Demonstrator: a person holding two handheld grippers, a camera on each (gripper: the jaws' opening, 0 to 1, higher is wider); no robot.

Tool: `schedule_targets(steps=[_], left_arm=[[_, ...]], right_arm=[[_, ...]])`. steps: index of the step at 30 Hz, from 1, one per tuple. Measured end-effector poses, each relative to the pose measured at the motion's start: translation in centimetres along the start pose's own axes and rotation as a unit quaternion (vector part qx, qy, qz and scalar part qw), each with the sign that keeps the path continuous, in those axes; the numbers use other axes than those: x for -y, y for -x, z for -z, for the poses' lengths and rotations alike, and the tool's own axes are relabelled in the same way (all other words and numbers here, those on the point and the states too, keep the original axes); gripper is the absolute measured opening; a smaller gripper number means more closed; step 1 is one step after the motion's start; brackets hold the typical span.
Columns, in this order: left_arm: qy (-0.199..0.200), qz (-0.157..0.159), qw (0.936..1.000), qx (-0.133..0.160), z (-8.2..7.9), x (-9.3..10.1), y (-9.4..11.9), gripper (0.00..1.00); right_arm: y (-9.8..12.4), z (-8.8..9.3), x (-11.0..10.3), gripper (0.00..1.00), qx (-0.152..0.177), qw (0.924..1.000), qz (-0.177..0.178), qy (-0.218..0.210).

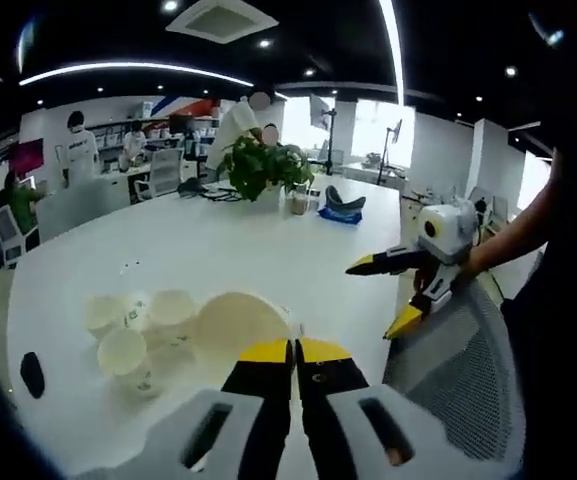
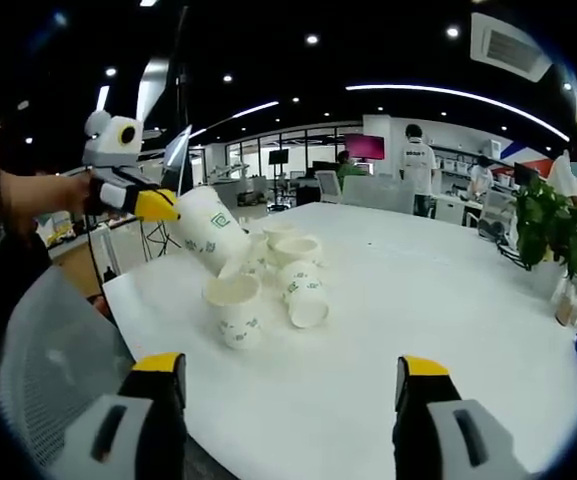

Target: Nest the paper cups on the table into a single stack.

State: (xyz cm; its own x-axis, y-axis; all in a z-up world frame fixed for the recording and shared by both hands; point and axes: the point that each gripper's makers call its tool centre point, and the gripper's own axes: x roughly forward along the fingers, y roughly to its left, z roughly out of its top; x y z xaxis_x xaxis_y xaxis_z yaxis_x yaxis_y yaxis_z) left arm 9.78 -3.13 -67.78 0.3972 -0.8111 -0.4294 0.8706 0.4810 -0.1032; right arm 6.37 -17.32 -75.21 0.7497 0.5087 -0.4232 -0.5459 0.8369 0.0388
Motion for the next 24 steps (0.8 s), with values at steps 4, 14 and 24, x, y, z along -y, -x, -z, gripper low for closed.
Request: schedule_targets(steps=[4,14,24], left_arm=[[-0.013,-0.002,0.9997,-0.022,1.0,-0.1,-0.5,0.0],[-0.018,-0.013,0.9991,-0.037,1.8,-1.2,-0.5,0.0],[-0.035,-0.01,0.9981,-0.049,2.4,-0.9,-1.1,0.0]], right_arm=[[0.0,0.1,0.3,0.87,0.0,1.0,0.001,0.0],[0.0,0.2,0.2,0.87,-0.001,1.0,0.001,-0.001],[-0.1,0.5,0.7,0.86,-0.001,1.0,0.003,-0.004]])
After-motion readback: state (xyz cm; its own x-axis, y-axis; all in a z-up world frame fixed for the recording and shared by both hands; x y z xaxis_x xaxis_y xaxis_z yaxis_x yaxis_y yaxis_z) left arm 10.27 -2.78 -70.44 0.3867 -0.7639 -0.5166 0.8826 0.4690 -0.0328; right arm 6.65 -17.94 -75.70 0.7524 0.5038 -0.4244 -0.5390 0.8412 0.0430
